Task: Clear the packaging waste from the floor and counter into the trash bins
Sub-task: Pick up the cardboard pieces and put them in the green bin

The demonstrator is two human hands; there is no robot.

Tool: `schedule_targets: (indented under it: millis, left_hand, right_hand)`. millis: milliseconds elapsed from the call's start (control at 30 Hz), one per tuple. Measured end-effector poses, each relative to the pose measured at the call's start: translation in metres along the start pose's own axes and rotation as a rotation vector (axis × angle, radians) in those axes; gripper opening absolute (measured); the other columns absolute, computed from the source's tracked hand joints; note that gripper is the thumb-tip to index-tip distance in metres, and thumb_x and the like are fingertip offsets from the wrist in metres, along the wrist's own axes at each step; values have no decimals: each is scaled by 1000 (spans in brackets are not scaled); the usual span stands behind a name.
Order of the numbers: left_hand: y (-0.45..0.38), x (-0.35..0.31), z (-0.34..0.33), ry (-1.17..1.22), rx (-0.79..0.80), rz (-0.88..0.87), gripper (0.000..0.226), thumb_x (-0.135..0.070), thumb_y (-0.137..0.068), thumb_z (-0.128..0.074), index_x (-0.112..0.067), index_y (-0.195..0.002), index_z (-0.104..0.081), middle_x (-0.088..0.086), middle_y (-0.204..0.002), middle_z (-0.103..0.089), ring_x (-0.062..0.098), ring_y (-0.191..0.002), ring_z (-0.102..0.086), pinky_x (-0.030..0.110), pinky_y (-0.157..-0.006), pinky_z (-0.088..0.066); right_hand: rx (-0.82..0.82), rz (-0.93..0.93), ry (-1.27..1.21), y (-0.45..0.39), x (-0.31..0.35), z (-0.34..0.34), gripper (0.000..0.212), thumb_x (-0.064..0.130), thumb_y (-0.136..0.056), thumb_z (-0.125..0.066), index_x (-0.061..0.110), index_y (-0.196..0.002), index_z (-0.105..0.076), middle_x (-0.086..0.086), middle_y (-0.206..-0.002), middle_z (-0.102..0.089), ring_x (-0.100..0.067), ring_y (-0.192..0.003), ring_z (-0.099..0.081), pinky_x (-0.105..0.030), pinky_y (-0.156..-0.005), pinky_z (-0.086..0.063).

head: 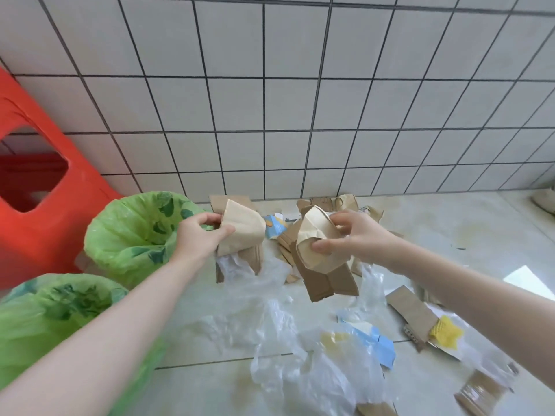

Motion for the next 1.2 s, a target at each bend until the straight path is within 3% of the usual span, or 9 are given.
schedule_targets:
  millis: [133, 233, 333, 400, 600, 767, 933, 1200]
  left_hand:
    - [6, 11, 10, 89, -37, 108, 23, -7, -73, -77, -17, -92, -67, 1, -98, -67, 23, -92, -62, 42, -89, -53]
    - [10, 21, 13, 110, -77, 158, 22, -3, -73, -74, -15, -90, -67, 8, -99, -70, 27, -91, -65, 43, -86, -55]
    - [18, 29, 9, 146, -100, 220, 22, -1, -76, -72, -7, -97, -67, 11, -97, -69, 26, -86, -63, 38, -81, -54]
    - [23, 33, 1, 173, -97, 251, 21, -3, -77, -72, -8, -97, -66, 10, -95, -67, 24, -84, -61, 36, -79, -52]
    - [33, 42, -23, 301, -69, 315, 15, -10, -75, -75, -16, -84, -64, 7, -89, -68, 26, -84, -64, 38, -75, -53]
    - [41, 50, -36, 390, -25, 361, 15, -7, -74, -75, -15, -83, -65, 11, -92, -70, 31, -89, -68, 49, -85, -56]
    - [42, 58, -23, 402, -55, 386, 15, -7, -75, -75, -15, -83, -65, 11, -93, -71, 31, -92, -68, 50, -87, -55]
    - [19, 67, 74, 367, -320, 354, 17, -6, -77, -73, -18, -83, -61, 6, -93, -68, 29, -96, -67, 47, -88, -55]
  right_hand:
    - [90, 26, -83, 14, 25, -13, 24, 33, -74, -78, 23, -96, -73, 3, -88, -75, -12, -81, -70, -20, -65, -52]
    - [72, 32, -169, 19, 37, -14, 21, 32, -76, -77, 19, -91, -73, -1, -75, -70, -13, -66, -63, -20, -56, -44]
    - [136, 26, -219, 21, 41, -26, 33, 34, -69, -80, 15, -95, -72, -3, -83, -69, -17, -77, -66, -31, -69, -49]
    - [142, -5, -191, 20, 35, -37, 31, 28, -72, -81, 15, -98, -72, -4, -89, -72, -17, -83, -68, -33, -77, -52]
    - [158, -101, -218, 15, 3, -65, 26, 25, -75, -79, 12, -96, -73, -4, -87, -71, -16, -80, -67, -33, -74, -53]
    - [153, -137, -389, 10, -14, -82, 36, 22, -72, -80, 3, -101, -72, -11, -91, -70, -20, -82, -67, -33, -75, -53]
    - [195, -170, -267, 7, -23, -93, 31, 27, -70, -82, 8, -93, -74, -9, -87, -71, -18, -81, -66, -33, -76, -50]
    - [138, -180, 27, -9, -19, -76, 32, 32, -64, -85, 13, -87, -73, -9, -84, -70, -18, -76, -64, -28, -66, -46]
Point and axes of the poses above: each hand's wrist, its own y-axis away from the middle knuckle, its own z-axis out of the back of the hand, x = y × z, the point moved 7 cm from there along -y, towards the middle knuckle
